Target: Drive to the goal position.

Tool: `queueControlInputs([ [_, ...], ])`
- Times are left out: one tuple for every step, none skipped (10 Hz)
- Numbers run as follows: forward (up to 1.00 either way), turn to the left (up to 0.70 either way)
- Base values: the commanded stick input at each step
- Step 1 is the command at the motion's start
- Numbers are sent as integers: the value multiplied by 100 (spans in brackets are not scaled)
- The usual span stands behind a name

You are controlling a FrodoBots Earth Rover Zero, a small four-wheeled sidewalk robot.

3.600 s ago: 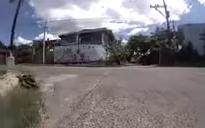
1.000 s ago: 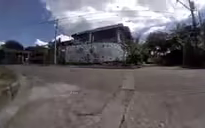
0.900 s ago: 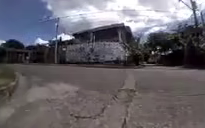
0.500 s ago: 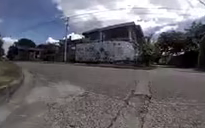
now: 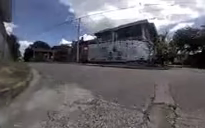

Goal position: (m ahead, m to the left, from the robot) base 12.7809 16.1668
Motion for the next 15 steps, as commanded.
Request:
queueControlInputs([
  [70,0],
  [70,0],
  [70,0],
  [70,0],
  [70,0],
  [70,0],
  [70,0],
  [70,0],
  [70,0],
  [70,0],
  [70,0],
  [70,13],
  [70,35],
  [70,35],
  [70,35],
])
